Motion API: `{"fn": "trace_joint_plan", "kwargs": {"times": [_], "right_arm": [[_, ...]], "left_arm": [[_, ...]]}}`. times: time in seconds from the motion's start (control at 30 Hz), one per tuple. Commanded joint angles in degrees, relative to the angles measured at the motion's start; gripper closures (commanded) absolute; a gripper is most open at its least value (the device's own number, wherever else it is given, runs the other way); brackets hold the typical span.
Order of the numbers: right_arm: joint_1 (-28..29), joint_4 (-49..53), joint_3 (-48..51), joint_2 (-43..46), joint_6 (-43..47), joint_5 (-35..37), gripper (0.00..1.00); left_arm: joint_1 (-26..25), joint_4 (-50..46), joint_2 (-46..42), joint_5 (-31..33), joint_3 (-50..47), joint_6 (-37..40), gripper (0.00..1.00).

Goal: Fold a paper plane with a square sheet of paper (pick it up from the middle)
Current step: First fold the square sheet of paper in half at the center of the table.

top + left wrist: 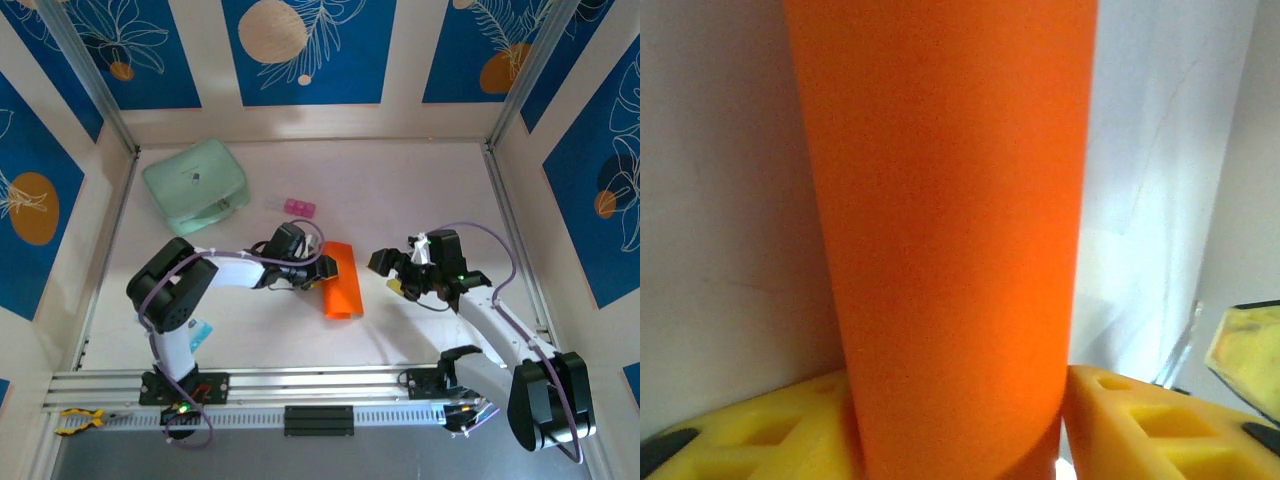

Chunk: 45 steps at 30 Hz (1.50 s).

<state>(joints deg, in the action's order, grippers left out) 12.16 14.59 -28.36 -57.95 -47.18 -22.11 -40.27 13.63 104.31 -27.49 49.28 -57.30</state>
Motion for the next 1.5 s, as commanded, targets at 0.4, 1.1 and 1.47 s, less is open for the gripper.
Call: {"fn": "trace_joint_plan", "kwargs": {"times": [0.4, 1.1, 1.47], "right_arm": [[3.0, -2.3, 0.3, -4.8, -0.9, -2.3, 0.16], [5.8, -5.1, 0.3, -7.4, -1.7, 0.8, 0.16], [5.8, -3.8, 0.3, -6.9, -1.4, 1.9, 0.16]], "left_arm": [[-0.1, -21.8, -4.2, 9.7, 6.1, 12.1, 0.41], [-0.1, -31.0, 2.1, 10.1, 10.8, 19.1, 0.49], [-0.1, -37.6, 5.9, 11.5, 14.5, 22.7, 0.51]]}}
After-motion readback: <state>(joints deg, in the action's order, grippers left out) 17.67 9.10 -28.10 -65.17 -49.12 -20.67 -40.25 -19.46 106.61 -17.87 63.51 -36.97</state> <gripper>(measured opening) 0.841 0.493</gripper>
